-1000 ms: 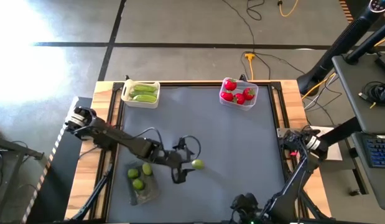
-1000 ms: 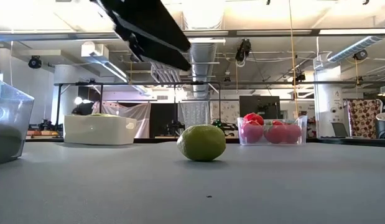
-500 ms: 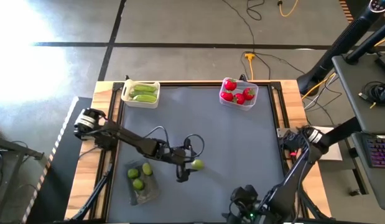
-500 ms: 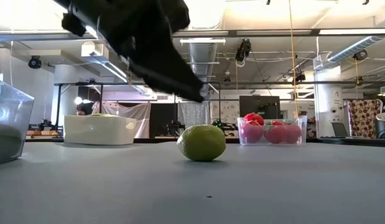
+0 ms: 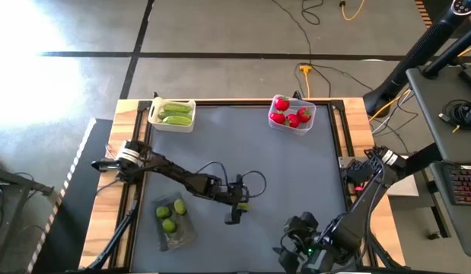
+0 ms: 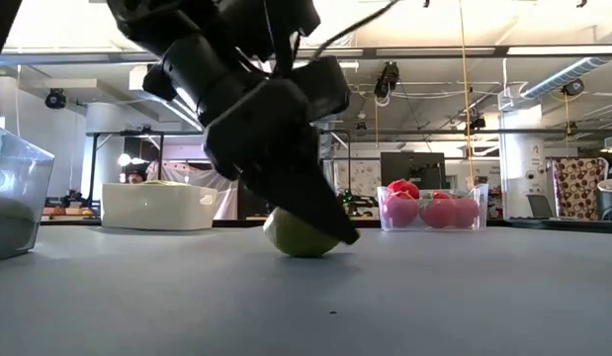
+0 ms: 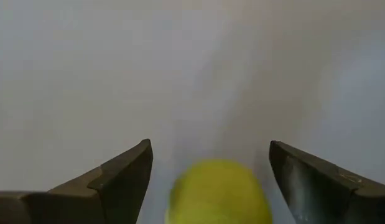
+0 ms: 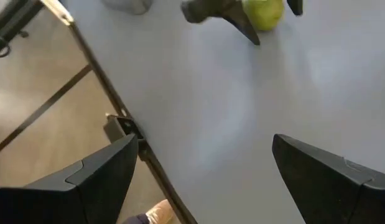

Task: Sort produce into baskets
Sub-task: Put the lime into the black bin

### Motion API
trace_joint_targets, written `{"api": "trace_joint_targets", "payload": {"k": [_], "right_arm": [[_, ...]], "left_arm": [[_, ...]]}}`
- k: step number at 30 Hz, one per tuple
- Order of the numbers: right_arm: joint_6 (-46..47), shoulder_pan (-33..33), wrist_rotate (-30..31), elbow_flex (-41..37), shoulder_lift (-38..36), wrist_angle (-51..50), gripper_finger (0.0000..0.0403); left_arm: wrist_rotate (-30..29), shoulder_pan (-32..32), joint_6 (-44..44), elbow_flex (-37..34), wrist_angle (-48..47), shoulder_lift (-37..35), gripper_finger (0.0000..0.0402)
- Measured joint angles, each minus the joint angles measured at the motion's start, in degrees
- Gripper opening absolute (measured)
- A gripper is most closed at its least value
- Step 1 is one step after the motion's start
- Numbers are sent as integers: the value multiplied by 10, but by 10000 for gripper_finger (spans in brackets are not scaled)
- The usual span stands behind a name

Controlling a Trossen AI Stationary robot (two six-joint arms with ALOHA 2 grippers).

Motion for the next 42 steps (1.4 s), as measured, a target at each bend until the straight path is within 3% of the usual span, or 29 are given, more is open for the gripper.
{"api": "trace_joint_targets", "payload": {"k": [4, 10, 15, 20, 26, 34, 42], "right_arm": [[-29, -8, -2, 0, -7, -4, 364], [-94, -36, -1, 0, -37, -40, 364], [-201, -85, 0, 0, -73, -52, 364], [-340, -155, 1, 0, -94, 1, 364], [-508, -231, -50, 0, -91, 123, 364], [-579, -281, -112, -1, -59, 168, 364], [-576, -283, -154, -1, -47, 171, 364]], "left_arm": [[-4, -3, -5, 26, -67, 11, 268], [-2, -13, -31, 27, -135, -22, 168], [-6, -42, -67, 26, -196, -103, 168], [-57, -111, -137, 27, -275, -216, 167], [-142, -231, -330, 22, -458, -307, 167], [-151, -358, -584, -15, -494, -299, 167], [-167, -352, -613, -67, -497, -254, 166]]}}
